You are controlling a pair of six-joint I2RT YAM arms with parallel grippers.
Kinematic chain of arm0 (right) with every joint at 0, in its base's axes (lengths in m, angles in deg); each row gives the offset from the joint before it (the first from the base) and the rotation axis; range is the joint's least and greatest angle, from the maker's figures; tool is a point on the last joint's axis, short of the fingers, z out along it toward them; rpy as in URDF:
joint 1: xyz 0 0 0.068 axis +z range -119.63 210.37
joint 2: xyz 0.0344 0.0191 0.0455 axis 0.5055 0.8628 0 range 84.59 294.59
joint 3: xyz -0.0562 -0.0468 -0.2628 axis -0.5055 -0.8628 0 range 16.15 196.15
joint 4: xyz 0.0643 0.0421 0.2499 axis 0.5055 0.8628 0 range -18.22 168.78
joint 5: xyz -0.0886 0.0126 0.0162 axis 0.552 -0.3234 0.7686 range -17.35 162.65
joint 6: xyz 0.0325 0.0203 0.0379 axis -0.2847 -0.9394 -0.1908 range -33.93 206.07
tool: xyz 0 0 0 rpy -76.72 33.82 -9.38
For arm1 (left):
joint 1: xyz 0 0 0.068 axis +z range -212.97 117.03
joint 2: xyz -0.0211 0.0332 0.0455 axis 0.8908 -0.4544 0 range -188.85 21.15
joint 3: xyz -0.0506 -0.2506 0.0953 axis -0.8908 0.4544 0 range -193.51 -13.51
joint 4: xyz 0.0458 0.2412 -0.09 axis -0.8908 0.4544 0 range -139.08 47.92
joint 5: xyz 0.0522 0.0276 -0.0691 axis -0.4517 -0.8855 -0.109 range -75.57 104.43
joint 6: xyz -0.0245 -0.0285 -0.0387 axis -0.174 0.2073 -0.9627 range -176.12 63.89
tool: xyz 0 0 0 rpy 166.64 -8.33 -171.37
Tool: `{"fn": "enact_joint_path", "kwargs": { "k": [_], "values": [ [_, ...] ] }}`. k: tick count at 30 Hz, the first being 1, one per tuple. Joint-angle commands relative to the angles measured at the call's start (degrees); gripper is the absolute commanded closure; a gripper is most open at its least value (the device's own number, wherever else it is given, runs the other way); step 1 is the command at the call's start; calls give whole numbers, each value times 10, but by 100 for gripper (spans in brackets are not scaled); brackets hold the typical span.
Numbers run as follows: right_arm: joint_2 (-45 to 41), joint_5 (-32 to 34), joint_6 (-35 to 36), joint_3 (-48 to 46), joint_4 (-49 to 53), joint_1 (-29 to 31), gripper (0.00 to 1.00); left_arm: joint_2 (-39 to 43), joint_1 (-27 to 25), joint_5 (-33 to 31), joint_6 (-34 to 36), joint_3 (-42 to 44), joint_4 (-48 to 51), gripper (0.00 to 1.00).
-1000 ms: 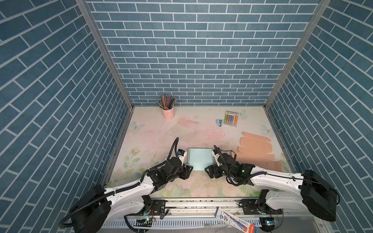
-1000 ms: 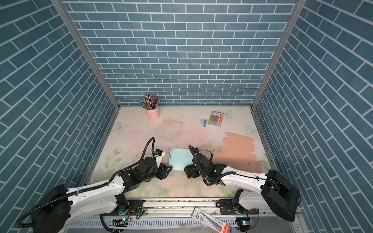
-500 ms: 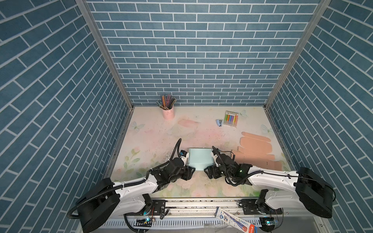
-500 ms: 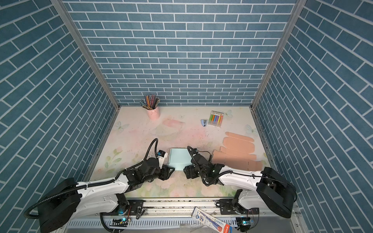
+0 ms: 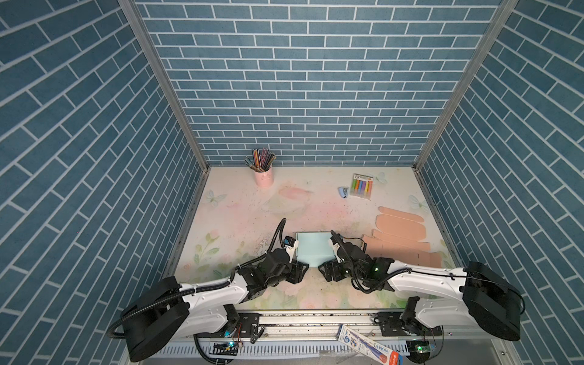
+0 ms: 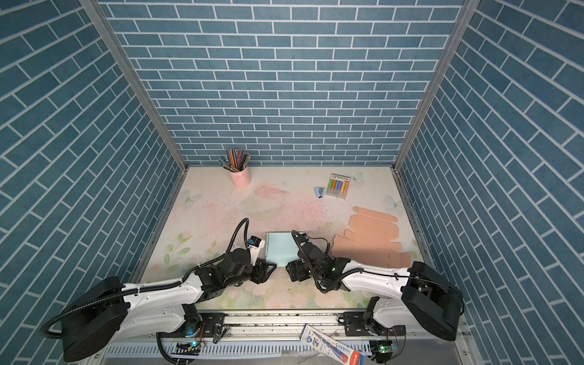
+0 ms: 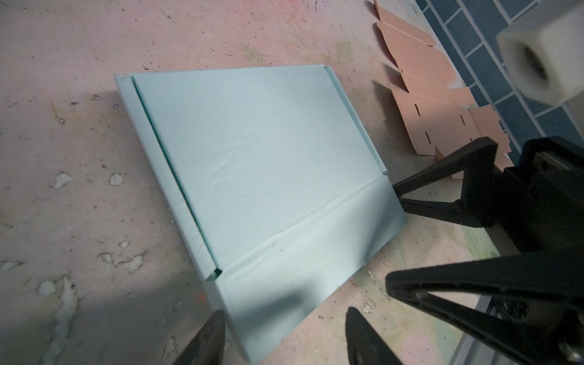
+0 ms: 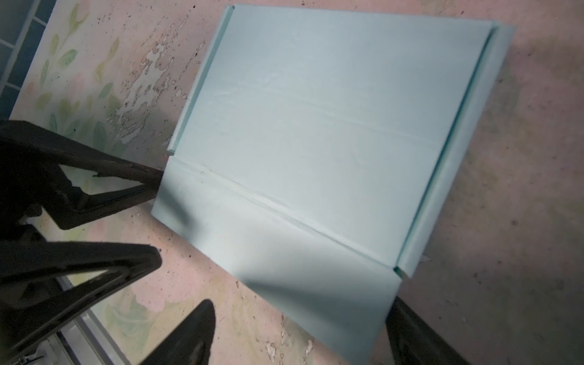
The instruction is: Fold the paper box
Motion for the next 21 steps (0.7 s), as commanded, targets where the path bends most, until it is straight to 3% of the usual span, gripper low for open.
{"fn": "enact_joint_path", "kwargs": {
  "k": [1,21],
  "values": [
    [5,0,-22,12,-11,8,16,11,-7,5,-13,7,-22,39],
    [18,18,-11,29,9,18,16,2,-7,2,-16,8,-30,41]
  ]
}}
